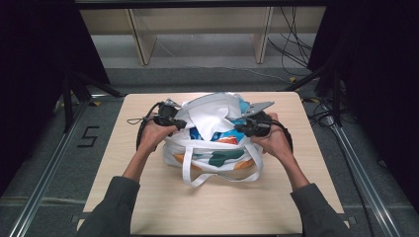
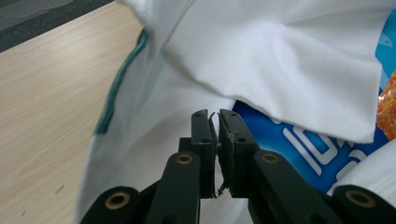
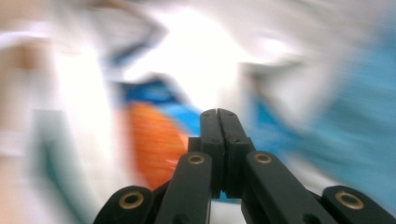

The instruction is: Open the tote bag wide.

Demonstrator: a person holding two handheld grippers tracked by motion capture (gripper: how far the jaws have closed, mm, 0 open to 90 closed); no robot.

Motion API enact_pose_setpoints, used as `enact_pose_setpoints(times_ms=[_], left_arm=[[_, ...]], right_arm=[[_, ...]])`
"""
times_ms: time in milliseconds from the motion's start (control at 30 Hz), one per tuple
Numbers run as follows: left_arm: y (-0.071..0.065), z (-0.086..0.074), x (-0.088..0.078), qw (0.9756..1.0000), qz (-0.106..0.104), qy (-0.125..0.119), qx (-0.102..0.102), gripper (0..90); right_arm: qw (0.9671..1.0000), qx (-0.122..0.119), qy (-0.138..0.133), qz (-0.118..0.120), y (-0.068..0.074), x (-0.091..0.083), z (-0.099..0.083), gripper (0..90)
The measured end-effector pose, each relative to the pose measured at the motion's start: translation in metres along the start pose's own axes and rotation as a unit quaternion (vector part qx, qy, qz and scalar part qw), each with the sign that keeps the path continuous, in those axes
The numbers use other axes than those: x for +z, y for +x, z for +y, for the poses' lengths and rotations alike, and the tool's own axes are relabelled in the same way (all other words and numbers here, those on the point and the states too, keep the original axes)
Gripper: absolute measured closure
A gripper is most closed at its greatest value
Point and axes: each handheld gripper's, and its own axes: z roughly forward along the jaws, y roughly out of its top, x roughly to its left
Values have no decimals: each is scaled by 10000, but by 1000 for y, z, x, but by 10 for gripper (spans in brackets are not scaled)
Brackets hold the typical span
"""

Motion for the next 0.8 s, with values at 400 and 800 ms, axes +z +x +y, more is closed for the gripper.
enact_pose_setpoints(times_ms=[400,800], left_arm=[[2,0,14,9998,54,198,-62,847],[-6,-13,-21,9969,-606,-419,-263,823]], right_arm=[[9922,-346,1108,452,45,7,-35,900],[9999,-57,30,116,30,-23,-24,890]])
